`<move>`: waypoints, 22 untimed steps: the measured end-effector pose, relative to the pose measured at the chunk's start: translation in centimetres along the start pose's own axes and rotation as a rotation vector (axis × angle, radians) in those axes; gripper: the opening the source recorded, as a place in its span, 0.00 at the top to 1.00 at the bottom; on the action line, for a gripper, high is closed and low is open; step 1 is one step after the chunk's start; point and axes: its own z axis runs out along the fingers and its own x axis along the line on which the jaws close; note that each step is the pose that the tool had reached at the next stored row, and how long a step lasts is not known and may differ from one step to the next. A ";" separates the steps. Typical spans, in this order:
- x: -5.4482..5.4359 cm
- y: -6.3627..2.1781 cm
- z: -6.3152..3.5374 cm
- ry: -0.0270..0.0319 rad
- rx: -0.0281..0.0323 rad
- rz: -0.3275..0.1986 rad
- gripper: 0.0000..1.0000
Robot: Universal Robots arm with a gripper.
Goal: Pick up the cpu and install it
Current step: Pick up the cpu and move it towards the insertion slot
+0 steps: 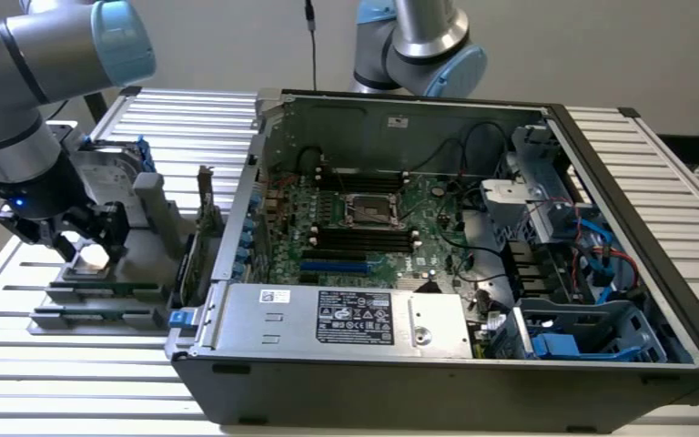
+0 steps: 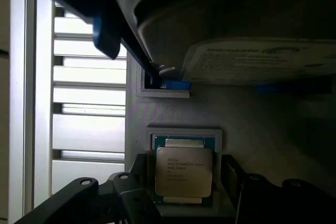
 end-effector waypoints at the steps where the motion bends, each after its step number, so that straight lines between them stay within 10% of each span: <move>1: 0.0 0.00 0.00 0.0001 0.0001 0.000 0.33; 22: 0.0 0.00 0.04 0.0067 0.0039 -0.005 0.33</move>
